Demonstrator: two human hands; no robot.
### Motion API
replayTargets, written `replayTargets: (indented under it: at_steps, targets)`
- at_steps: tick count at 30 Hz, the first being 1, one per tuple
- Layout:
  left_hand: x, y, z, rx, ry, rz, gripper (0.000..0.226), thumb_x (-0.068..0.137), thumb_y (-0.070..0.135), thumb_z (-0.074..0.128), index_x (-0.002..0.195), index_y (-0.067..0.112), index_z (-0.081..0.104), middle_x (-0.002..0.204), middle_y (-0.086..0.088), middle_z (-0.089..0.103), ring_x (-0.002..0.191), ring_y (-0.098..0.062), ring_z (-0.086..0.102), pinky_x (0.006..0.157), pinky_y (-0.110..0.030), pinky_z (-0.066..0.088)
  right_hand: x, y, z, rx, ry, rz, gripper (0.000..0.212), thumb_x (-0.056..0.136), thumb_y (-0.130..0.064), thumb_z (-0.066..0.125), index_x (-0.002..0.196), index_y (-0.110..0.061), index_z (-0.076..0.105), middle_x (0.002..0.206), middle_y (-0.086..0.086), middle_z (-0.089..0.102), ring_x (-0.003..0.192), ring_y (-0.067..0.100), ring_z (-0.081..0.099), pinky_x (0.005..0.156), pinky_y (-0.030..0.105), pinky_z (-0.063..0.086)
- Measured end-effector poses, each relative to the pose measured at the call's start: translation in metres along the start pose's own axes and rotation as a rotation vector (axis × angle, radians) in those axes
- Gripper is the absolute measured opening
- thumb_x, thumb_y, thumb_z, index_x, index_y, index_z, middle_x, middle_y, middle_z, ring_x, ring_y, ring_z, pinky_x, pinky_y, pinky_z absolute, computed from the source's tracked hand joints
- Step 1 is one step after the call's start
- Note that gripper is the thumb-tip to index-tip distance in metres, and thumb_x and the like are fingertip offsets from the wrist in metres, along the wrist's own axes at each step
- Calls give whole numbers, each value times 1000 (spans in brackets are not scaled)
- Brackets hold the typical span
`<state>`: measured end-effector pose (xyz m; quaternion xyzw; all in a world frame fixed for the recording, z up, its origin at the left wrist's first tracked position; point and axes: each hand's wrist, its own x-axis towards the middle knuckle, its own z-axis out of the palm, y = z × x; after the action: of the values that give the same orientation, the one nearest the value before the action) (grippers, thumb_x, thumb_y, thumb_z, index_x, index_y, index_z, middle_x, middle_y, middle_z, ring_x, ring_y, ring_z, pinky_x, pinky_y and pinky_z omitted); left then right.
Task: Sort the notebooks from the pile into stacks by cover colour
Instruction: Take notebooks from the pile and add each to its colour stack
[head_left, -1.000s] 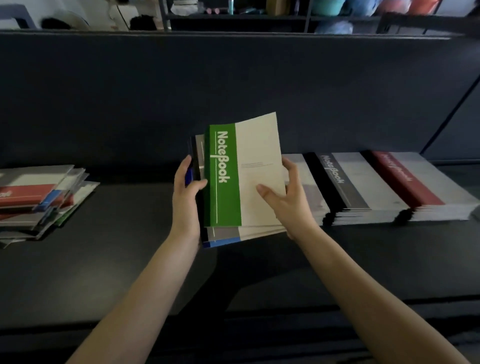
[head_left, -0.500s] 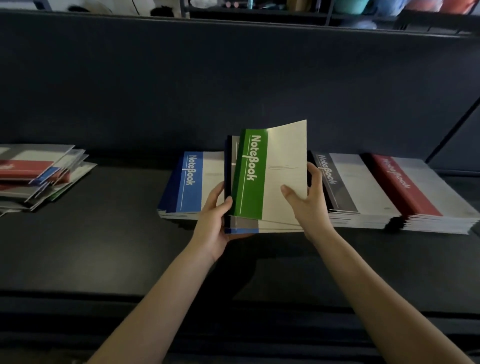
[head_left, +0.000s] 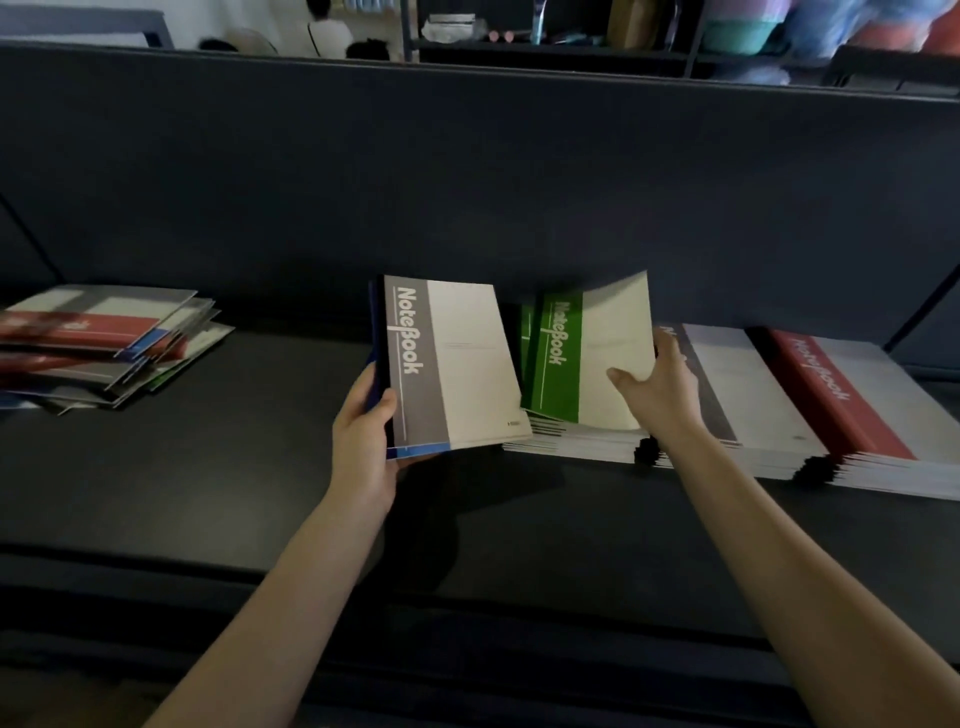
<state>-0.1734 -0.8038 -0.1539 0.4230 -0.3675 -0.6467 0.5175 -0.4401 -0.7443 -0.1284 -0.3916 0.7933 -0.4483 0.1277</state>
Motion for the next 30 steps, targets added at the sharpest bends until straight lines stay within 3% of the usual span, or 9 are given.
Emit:
replayTargets:
  at_steps: [6, 11, 15, 17, 21, 23, 25, 27, 30]
  targets:
    - [-4, 7, -24, -29, 46, 61, 36, 101, 15, 43, 132, 29, 56, 124, 4, 64, 116, -25, 60, 94, -55, 49, 1, -2, 14, -176, -61, -24, 60, 91, -17, 61, 143, -6, 33, 131, 15, 54, 119, 32, 51, 80, 26, 37]
    - [-4, 10, -33, -21, 57, 64, 37, 100, 15, 44, 130, 32, 57, 123, 5, 65, 115, -25, 60, 90, -54, 52, 8, 0, 14, -291, -171, -38, 55, 96, -24, 56, 145, -6, 37, 150, 14, 35, 133, 31, 40, 102, 31, 35]
    - [-7, 9, -26, -6, 49, 92, 37, 101, 14, 43, 132, 30, 55, 123, 4, 65, 116, -25, 60, 91, -53, 51, 7, -4, 16, -350, -257, -51, 49, 99, -24, 49, 143, -6, 40, 160, 9, 2, 137, 28, 34, 89, 23, 35]
    - [-8, 10, -19, 12, 32, 103, 38, 101, 14, 43, 134, 30, 53, 124, 3, 63, 116, -24, 59, 90, -50, 52, 6, -8, 16, -368, -275, -44, 49, 99, -25, 48, 144, -6, 39, 161, 7, -3, 138, 26, 34, 87, 23, 36]
    - [-14, 15, 0, 43, -62, 133, 42, 100, 11, 45, 137, 31, 49, 127, 5, 61, 116, -19, 58, 87, -45, 54, -3, -11, 9, -313, -92, -164, 45, 94, -22, 57, 137, -11, 49, 157, 7, 21, 135, 24, 37, 98, 24, 34]
    - [-17, 16, 11, 65, -101, 157, 45, 98, 10, 48, 138, 32, 46, 128, 6, 58, 117, -18, 56, 86, -44, 53, -16, -16, 4, -157, 48, -259, 40, 93, -25, 60, 131, -14, 55, 143, 3, 46, 125, 18, 46, 91, 18, 34]
    - [-20, 13, 26, 74, -138, 158, 49, 97, 10, 50, 139, 32, 43, 131, 4, 55, 118, -17, 54, 83, -40, 52, -31, -22, -1, 44, 11, -249, 40, 93, -35, 58, 128, -15, 56, 118, -6, 60, 105, 7, 56, 79, 10, 39]
    - [-23, 8, 45, 54, -182, 125, 48, 96, 11, 51, 136, 37, 44, 126, 6, 56, 114, -15, 55, 81, -40, 52, -44, -24, -7, 191, -109, -191, 40, 91, -42, 56, 125, -21, 54, 101, -17, 60, 95, 0, 59, 71, 8, 43]
    - [-28, -4, 75, 47, -254, 91, 45, 95, 12, 54, 124, 45, 46, 119, 11, 60, 112, -14, 57, 85, -44, 54, -55, -12, -17, 258, -146, -124, 47, 87, -41, 63, 128, -26, 45, 106, -20, 56, 98, 1, 57, 74, 13, 47]
